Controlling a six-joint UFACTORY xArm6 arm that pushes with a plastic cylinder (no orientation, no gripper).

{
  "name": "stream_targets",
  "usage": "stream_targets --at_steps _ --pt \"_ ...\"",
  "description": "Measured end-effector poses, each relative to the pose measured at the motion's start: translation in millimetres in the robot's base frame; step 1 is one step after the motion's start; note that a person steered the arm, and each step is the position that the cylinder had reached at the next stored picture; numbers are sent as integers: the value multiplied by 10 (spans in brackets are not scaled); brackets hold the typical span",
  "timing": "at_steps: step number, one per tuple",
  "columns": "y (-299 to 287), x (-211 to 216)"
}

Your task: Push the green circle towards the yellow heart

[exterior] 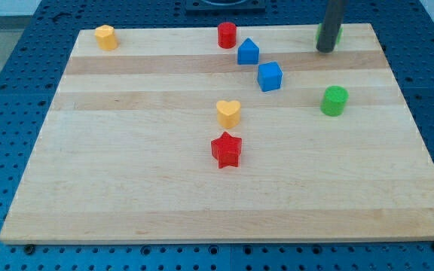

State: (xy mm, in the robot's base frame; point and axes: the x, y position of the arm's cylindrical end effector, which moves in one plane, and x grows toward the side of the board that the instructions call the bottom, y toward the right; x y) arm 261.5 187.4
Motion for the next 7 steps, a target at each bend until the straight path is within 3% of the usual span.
stream_targets --at_steps 2,7 --pt "1 -62" --pt "169 1336"
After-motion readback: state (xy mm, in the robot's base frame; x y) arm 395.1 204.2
